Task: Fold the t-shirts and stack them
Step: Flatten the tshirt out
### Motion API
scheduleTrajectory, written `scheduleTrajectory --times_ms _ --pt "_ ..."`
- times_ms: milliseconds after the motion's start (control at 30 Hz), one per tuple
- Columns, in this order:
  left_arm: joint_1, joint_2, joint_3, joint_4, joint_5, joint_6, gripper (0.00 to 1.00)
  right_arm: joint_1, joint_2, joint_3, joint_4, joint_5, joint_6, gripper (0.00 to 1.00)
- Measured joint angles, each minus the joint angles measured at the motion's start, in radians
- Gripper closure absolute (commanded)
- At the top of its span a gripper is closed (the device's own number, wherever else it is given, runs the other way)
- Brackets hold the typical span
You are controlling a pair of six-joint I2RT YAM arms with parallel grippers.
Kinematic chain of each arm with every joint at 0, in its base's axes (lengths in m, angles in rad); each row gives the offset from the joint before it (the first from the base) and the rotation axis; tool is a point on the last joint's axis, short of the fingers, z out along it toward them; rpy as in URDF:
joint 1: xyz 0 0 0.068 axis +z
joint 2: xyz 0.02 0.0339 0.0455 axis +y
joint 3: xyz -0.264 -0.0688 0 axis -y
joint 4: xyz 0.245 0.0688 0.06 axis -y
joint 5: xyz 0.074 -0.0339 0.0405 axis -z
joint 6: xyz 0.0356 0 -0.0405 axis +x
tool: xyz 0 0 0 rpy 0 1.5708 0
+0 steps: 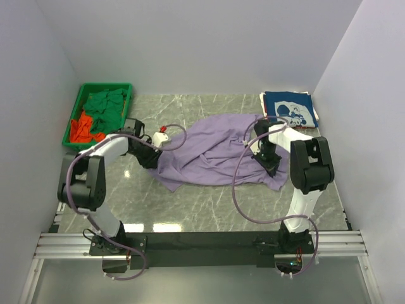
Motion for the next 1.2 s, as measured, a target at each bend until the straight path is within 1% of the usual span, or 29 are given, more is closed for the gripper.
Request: scheduleTrajectory --times_ms 67,133,233,300,433,467,500,533,567,633,700,767,867,1000,1033,1133,1167,1200 --pt "-0.014 0.058 0.042 0.005 0.004 -0.013 0.93 -0.009 0.031 0.051 0.000 0.000 0.000 1.00" --pt "-0.020 0.133 0.121 -0.011 0.021 -0.031 0.99 -0.013 0.060 0.090 0.003 0.000 -0.002 1.00" --pt "-0.015 0.235 0.264 -0.022 0.064 -0.094 0.99 -0.023 0.097 0.137 0.003 0.002 -0.008 1.00" --pt "-0.003 0.294 0.367 -0.019 0.080 -0.171 0.99 -0.031 0.126 0.176 -0.003 0.008 -0.011 1.00" --pt "0.023 0.378 0.483 0.031 0.058 -0.334 0.99 -0.041 0.162 0.237 0.000 0.016 -0.012 0.99" --pt "0.031 0.394 0.496 0.039 0.053 -0.373 0.87 -0.042 0.169 0.249 0.000 0.016 -0.011 0.97" --pt "0.045 0.411 0.509 0.037 0.060 -0.406 0.77 -0.043 0.171 0.255 0.001 0.015 -0.011 0.92" --pt "0.062 0.423 0.515 0.035 0.079 -0.426 0.70 -0.043 0.173 0.261 0.000 0.012 -0.011 0.92" --pt "0.077 0.424 0.513 0.030 0.092 -0.435 0.61 -0.043 0.172 0.261 0.000 0.008 -0.015 0.92" --pt "0.113 0.414 0.492 0.010 0.112 -0.429 0.51 -0.043 0.167 0.258 -0.005 -0.009 -0.024 0.94" --pt "0.141 0.378 0.453 -0.008 0.109 -0.404 0.49 -0.044 0.140 0.225 0.006 -0.028 -0.043 0.95" --pt "0.144 0.346 0.431 -0.029 0.109 -0.376 0.49 -0.044 0.095 0.169 -0.008 -0.053 -0.060 0.96" --pt "0.095 0.290 0.397 -0.024 0.097 -0.337 0.50 -0.044 0.035 0.071 -0.027 -0.079 -0.083 0.97" --pt "-0.027 0.245 0.321 0.036 0.029 -0.288 0.52 -0.045 -0.002 -0.050 -0.063 -0.089 -0.119 0.98" --pt "-0.060 0.245 0.305 0.050 0.006 -0.277 0.54 -0.045 -0.011 -0.075 -0.074 -0.089 -0.128 0.98" --pt "-0.130 0.250 0.257 0.078 -0.066 -0.242 0.67 -0.045 -0.043 -0.139 -0.102 -0.094 -0.154 0.98" --pt "-0.140 0.250 0.243 0.082 -0.089 -0.230 0.77 -0.045 -0.047 -0.149 -0.109 -0.095 -0.161 0.98" --pt "-0.145 0.250 0.226 0.083 -0.111 -0.217 0.82 -0.045 -0.047 -0.152 -0.114 -0.096 -0.166 0.98"
